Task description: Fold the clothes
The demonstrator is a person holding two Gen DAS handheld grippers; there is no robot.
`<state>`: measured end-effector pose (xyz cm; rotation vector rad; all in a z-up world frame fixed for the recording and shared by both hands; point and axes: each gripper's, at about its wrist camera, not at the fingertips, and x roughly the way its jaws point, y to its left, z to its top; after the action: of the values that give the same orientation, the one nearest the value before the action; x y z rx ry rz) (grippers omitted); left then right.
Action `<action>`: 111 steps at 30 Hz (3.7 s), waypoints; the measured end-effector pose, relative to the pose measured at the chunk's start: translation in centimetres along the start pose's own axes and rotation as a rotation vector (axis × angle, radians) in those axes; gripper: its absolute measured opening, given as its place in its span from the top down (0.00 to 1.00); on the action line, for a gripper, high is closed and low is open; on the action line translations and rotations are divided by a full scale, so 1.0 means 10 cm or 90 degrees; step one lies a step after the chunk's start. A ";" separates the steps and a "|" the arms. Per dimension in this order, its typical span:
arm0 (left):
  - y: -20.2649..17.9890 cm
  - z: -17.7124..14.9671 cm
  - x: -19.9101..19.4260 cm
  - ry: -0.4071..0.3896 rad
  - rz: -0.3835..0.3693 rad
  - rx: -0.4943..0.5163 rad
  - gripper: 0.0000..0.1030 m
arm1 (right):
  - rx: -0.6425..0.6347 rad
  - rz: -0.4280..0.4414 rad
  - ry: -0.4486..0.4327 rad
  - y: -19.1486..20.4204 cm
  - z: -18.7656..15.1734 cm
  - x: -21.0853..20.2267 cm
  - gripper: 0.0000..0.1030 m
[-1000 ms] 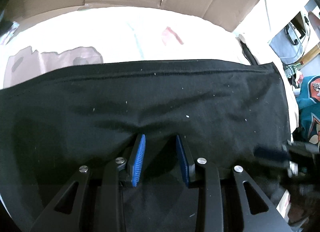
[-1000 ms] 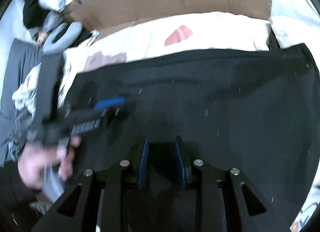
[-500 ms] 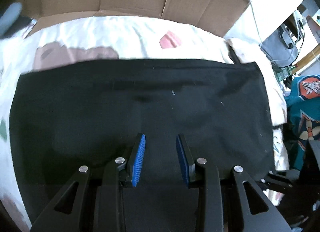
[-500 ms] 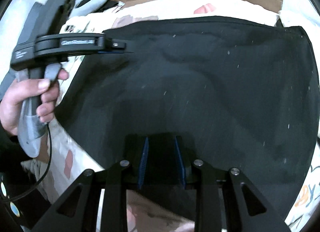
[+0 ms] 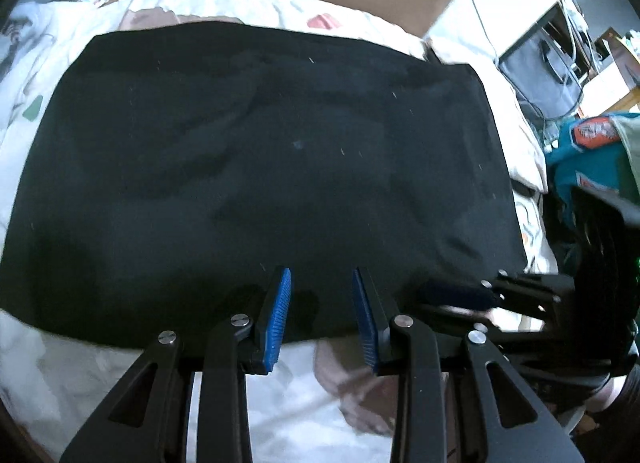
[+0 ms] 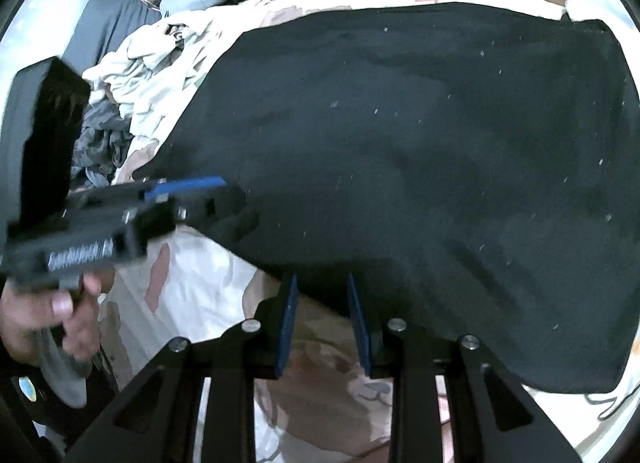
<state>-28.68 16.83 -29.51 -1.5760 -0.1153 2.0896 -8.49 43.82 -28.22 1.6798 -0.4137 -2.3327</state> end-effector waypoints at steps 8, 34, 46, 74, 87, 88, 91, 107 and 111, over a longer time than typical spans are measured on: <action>-0.08 -0.16 0.23 0.012 0.006 0.020 0.69 | 0.007 -0.013 0.019 -0.05 -0.06 0.26 0.79; -0.04 -0.21 0.49 0.030 0.011 0.075 0.69 | 0.116 -0.084 0.014 -0.71 -0.30 -0.16 0.93; 0.09 -0.27 0.18 0.026 0.019 0.018 0.69 | 0.211 -0.132 -0.031 -1.12 -0.45 -0.50 0.93; 1.09 -0.33 -0.45 0.003 0.081 -0.176 0.69 | 0.054 -0.024 -0.048 -0.18 0.22 -0.30 0.93; 1.19 -0.34 -0.41 -0.034 0.097 -0.168 0.69 | -0.012 0.032 0.006 0.26 0.35 0.16 0.93; 1.19 -0.33 -0.38 -0.033 0.100 -0.164 0.69 | -0.017 0.039 0.010 0.30 0.36 0.20 0.93; 1.22 -0.33 -0.26 -0.024 0.110 -0.161 0.69 | -0.039 0.053 0.025 0.40 0.38 0.32 0.93; 1.93 -0.34 -0.47 -0.036 0.194 -0.253 0.69 | -0.055 0.044 0.063 0.43 0.35 0.60 0.93; 2.13 -0.36 -0.54 -0.041 0.213 -0.275 0.69 | -0.055 0.044 0.063 0.42 0.35 0.60 0.93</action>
<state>-31.82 -4.83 -33.75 -1.8802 -0.3703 2.5013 -13.52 38.08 -30.92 1.7041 -0.3413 -2.1764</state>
